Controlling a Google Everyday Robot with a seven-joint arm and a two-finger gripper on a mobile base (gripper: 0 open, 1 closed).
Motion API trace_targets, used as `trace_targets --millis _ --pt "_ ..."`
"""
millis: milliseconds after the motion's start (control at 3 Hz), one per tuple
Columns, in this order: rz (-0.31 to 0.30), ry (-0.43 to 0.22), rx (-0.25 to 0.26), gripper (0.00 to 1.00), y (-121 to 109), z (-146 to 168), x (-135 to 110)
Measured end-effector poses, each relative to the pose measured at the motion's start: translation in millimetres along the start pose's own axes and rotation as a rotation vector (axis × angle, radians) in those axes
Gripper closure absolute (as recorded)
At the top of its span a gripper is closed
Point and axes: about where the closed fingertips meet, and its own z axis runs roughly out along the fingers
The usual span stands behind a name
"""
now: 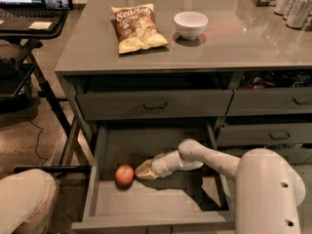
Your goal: Pick apple from middle drawer and place on counter
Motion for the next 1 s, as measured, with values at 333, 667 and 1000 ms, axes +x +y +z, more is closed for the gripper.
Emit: trace_targets --millis 333,667,1000 --pt "0.0 0.0 0.0 1.0 -0.2 -0.6 -1.0" --pt "-0.048 -0.002 0.039 0.87 11.5 -12.0 -14.7" --pt "-0.101 0.006 0.079 0.67 25.6 -25.4 -36.1"
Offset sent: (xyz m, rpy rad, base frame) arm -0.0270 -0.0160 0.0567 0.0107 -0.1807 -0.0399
